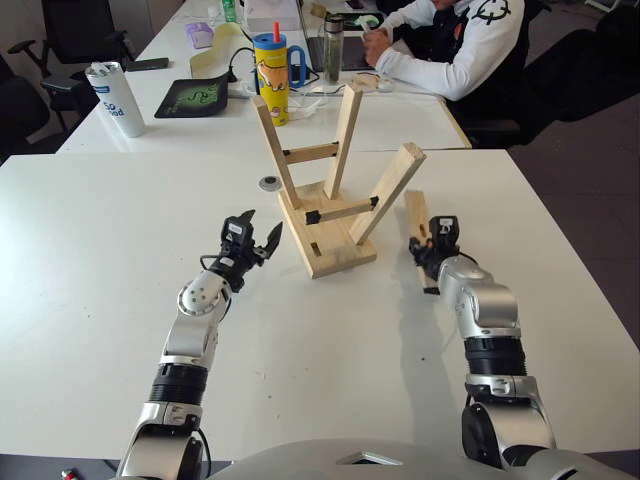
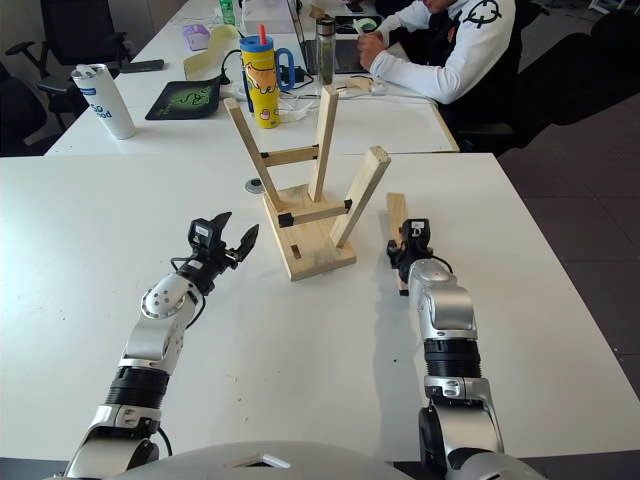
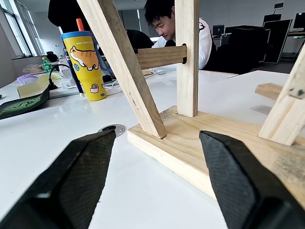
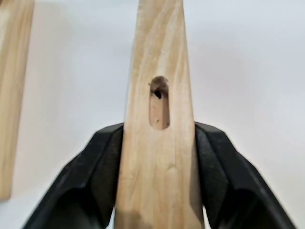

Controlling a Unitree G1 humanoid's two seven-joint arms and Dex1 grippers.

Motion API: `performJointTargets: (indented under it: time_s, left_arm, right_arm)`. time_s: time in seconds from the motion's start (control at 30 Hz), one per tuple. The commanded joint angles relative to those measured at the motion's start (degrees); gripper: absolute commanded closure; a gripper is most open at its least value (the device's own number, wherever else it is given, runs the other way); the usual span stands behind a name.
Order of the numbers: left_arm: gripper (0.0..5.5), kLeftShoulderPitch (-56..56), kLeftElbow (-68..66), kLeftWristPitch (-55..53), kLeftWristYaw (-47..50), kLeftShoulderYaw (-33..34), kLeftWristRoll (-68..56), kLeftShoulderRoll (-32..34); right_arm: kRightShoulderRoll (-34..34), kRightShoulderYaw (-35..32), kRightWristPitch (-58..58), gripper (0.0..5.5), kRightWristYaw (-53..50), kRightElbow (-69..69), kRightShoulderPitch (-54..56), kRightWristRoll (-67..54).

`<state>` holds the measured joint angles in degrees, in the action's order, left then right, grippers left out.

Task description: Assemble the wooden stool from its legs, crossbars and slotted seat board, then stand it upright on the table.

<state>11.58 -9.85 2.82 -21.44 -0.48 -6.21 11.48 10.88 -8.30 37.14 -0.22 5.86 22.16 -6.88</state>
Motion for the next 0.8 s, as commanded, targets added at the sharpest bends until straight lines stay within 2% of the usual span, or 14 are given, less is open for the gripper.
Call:
performJointTargets:
  time_s: [0.03,0.13,0.2,0.27,0.3,0.4,0.5,0.6,0.7,0.8]
  left_arm:
    - [2.23,1.0,2.2,0.1,1.3,2.0,-1.5,-0.3]
    - [2.23,2.3,4.2,-1.4,2.1,4.4,-4.6,-0.9]
    - [2.23,3.0,6.6,-3.1,2.6,6.2,-7.9,-1.5]
    - [2.23,4.7,10.5,-7.5,4.0,10.5,-17.8,-4.3]
    - [2.23,5.6,11.9,-9.3,5.0,12.8,-22.4,-5.4]
    - [2.23,7.4,17.1,-15.4,5.9,16.9,-36.2,-6.8]
    - [2.23,6.8,23.6,-22.8,4.4,15.6,-46.5,-6.4]
    - [2.23,6.1,28.5,-27.9,4.4,13.6,-52.0,-5.6]
    - [2.23,5.1,31.6,-31.9,3.8,11.5,-55.2,-4.5]
    - [2.23,4.9,32.2,-33.7,4.0,9.8,-55.3,-4.1]
  right_arm:
    - [2.7,-0.6,-18.3,3.45,-2.6,-2.1,6.1,4.8]
    - [4.3,-0.8,-28.7,3.45,-3.0,-4.9,9.5,6.8]
    - [4.0,-1.0,-33.3,3.45,-0.1,-8.0,12.1,3.9]
    - [3.8,-0.2,-37.1,3.45,4.5,-12.4,14.2,-0.2]
    - [3.4,0.2,-36.1,3.45,6.7,-14.2,14.8,-3.1]
    - [1.5,1.7,-20.7,3.45,15.3,-19.6,15.4,-21.6]
    - [5.0,7.0,-11.3,3.45,23.5,-24.1,10.4,-28.4]
    - [7.5,10.0,-9.2,3.45,26.8,-24.4,6.4,-26.7]
    - [9.3,13.4,-14.0,3.45,28.3,-21.8,4.2,-18.6]
    - [9.7,15.6,-16.5,3.45,30.4,-21.6,3.0,-15.4]
